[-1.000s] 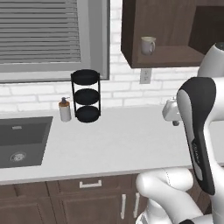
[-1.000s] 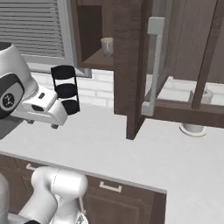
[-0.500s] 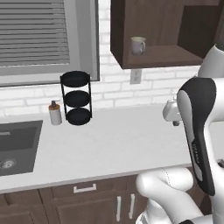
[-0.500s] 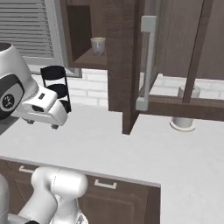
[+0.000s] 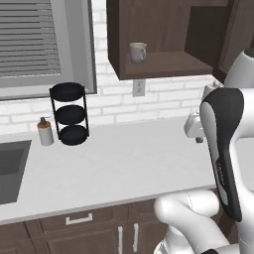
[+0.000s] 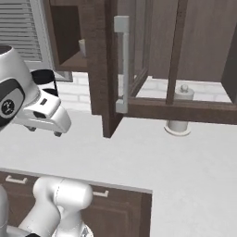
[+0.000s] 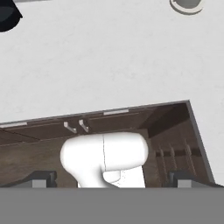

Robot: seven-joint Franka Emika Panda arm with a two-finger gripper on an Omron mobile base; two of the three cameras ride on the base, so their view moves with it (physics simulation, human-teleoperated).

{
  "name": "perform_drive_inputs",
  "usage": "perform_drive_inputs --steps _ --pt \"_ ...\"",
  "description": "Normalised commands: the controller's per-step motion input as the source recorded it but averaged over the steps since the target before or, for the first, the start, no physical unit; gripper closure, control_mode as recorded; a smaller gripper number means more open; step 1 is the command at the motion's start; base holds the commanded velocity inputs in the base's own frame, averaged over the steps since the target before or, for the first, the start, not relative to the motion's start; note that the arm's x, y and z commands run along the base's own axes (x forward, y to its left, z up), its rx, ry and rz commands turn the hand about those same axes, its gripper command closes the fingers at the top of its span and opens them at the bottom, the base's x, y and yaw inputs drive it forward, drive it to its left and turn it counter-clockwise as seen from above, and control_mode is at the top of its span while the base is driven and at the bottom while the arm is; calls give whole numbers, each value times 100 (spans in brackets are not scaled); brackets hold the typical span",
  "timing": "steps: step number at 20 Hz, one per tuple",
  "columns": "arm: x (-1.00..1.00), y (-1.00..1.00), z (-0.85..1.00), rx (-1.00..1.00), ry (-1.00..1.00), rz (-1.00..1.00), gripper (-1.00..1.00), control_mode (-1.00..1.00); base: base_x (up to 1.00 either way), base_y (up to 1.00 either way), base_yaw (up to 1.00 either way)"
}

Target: Gather all objects into one cabinet and sort the glasses and bowls to opposite sides.

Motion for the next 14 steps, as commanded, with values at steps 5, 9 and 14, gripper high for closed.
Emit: perform_drive_inputs --steps 5,9,14 --pt "0 0 0 0 0 0 -100 100 14 -11 -4" --pt "0 0 0 0 0 0 -100 100 17 0 0" --pt "0 0 0 0 0 0 -100 100 29 12 0"
